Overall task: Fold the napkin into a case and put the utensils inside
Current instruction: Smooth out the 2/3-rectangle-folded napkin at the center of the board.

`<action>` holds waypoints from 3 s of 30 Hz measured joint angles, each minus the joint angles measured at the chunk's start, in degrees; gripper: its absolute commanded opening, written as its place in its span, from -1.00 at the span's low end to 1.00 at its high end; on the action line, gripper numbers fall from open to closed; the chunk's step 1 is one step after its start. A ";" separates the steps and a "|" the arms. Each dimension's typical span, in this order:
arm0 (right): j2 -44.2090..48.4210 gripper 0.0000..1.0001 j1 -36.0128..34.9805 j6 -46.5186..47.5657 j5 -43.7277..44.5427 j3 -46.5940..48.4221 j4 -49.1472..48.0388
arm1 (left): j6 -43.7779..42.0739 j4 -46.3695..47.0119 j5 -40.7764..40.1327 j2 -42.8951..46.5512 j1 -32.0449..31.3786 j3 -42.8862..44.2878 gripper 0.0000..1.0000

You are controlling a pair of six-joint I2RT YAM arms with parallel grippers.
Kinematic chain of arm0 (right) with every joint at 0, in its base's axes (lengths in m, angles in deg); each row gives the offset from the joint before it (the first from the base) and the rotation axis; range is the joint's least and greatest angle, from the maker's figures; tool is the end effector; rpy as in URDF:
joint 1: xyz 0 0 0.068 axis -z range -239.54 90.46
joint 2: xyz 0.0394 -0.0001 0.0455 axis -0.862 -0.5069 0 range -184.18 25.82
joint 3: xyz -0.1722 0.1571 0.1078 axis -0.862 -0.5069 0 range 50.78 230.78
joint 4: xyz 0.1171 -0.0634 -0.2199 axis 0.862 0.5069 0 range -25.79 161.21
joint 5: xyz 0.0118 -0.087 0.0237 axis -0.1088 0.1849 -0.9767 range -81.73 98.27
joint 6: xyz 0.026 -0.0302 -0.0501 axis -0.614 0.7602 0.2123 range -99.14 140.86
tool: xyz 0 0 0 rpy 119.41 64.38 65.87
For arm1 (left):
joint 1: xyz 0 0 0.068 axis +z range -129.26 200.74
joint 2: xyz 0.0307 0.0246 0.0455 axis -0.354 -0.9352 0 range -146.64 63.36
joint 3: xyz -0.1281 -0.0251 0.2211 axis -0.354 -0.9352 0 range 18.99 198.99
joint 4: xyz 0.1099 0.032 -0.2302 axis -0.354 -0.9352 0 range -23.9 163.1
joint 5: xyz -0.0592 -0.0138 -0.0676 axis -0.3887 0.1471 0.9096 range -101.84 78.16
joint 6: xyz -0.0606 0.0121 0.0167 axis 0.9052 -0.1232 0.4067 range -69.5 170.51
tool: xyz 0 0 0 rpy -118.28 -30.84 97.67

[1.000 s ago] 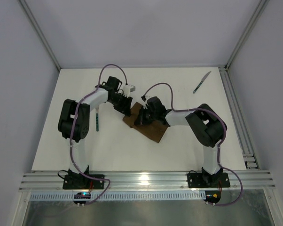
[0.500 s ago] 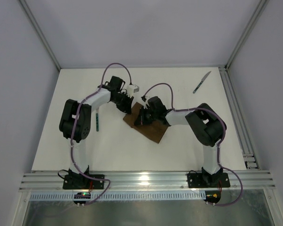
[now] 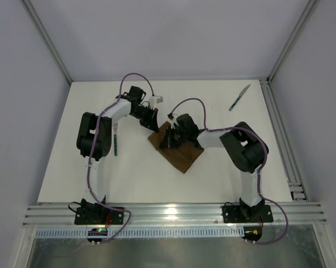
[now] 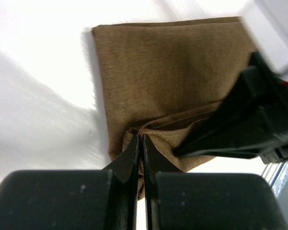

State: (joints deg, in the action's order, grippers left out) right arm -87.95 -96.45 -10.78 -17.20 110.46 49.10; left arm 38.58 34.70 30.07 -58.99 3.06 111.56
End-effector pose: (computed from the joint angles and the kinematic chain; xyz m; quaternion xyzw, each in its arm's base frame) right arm 0.3084 0.2582 0.1057 -0.1353 0.8750 0.4010 0.2351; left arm 0.4015 -0.1626 0.1522 0.2997 0.8693 -0.3596 0.1590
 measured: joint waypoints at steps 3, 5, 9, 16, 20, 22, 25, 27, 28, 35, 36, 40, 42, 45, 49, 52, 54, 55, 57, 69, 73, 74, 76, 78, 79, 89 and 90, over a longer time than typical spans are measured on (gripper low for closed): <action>0.00 -0.92 0.02 0.74 -0.15 0.00 -0.04 | 1.20 -1.05 0.37 -3.61 0.28 2.25 -1.00; 0.07 -0.92 0.00 1.44 -0.15 0.00 0.15 | 1.62 -1.79 0.13 -5.27 0.33 3.08 -1.00; 1.75 -0.92 0.00 2.64 1.05 -0.24 2.40 | 2.47 -2.60 -0.42 -5.97 0.15 3.76 -1.00; 10.43 -0.92 0.00 2.75 4.76 -6.03 6.80 | 2.51 -2.60 -1.44 -5.81 -0.22 3.76 -1.00; 13.94 -0.93 0.00 2.38 6.45 -11.04 9.64 | 2.56 -2.56 -2.08 -5.57 -0.44 3.67 -1.00; 15.30 -0.93 0.04 1.66 7.13 -13.77 10.91 | 2.56 -2.47 -2.29 -5.44 -0.48 3.52 -1.00; 18.14 -0.92 0.07 1.40 8.72 -15.61 12.96 | 2.56 -2.45 -2.45 -5.25 -0.66 3.21 -1.00; 20.65 -0.92 0.09 1.20 9.73 -17.51 14.60 | 2.56 -2.45 -2.73 -5.16 -0.70 3.13 -1.00; 22.12 -0.93 0.22 1.20 10.51 -18.53 15.52 | 2.56 -2.40 -2.86 -5.09 -0.72 3.06 -1.00; 29.18 -0.92 1.20 1.33 13.20 -22.71 21.00 | 2.34 -2.38 -3.15 -4.35 -0.87 2.08 -0.57; 29.20 -0.92 1.44 1.36 13.35 -22.71 21.20 | 2.36 -2.34 -3.10 -4.04 -0.96 1.77 -0.47; 29.07 -0.92 1.92 1.73 13.33 -22.71 21.24 | 2.21 -2.16 -3.45 -1.90 -1.09 0.48 -0.18; 28.85 -0.93 2.16 1.97 13.31 -22.71 21.27 | 1.86 -2.14 -4.00 -0.66 -0.94 0.48 -0.16; 28.55 -0.93 2.34 2.05 13.09 -22.62 21.22 | 1.07 -2.43 -3.98 1.53 -0.28 0.61 -0.13; 28.35 -0.93 2.60 2.38 12.52 -22.60 21.11 | -0.24 -3.48 -3.98 4.83 1.05 0.72 -0.18; 28.13 -0.92 2.82 2.91 12.00 -22.40 21.14 | -2.60 -3.74 -4.24 7.80 1.84 -1.53 -0.21; 27.87 -0.92 3.06 3.15 11.56 -22.27 21.16 | -4.39 -4.94 -4.28 9.31 2.12 -3.91 -0.18; 27.78 -0.93 3.26 3.30 11.26 -22.25 21.16 | -5.40 -5.46 -4.26 9.51 2.10 -5.05 -0.16; 27.50 -0.93 3.56 3.52 10.64 -22.05 21.18 | -6.84 -6.27 -4.37 9.49 1.97 -7.15 -0.14; 25.46 -0.93 5.09 5.42 7.23 -20.79 20.90 | -10.84 -5.73 -6.38 8.04 -0.72 -9.94 -0.04; 25.24 -0.92 5.55 6.21 6.16 -20.74 20.72 | -10.93 -5.27 -6.88 6.14 -1.62 -8.98 -0.13; 25.22 -0.93 5.64 6.38 5.95 -20.72 20.72 | -10.88 -5.11 -6.97 5.57 -1.70 -8.61 -0.20; 25.11 -0.92 5.68 6.99 5.62 -20.61 20.72 | -10.40 -5.14 -6.97 4.48 -1.73 -7.87 -0.45; 24.87 -0.92 5.79 7.91 5.20 -20.24 20.96 | -9.55 -5.14 -6.99 3.39 -1.70 -6.80 -0.68; 24.76 -0.92 5.81 8.48 5.18 -19.91 21.27 | -9.09 -5.18 -6.97 2.86 -1.70 -6.12 -0.75; 29.57 -0.42 5.97 14.21 9.05 -14.91 27.43 | -5.14 -5.38 -6.10 0.66 -1.75 -3.15 -1.00; 30.34 -0.35 5.95 14.60 9.40 -13.97 27.39 | -4.94 -5.49 -5.81 0.48 -1.75 -2.95 -1.00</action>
State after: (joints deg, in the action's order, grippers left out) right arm -57.61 -90.50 3.82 -7.80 96.49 76.49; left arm 33.64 29.22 24.25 -58.50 1.32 108.61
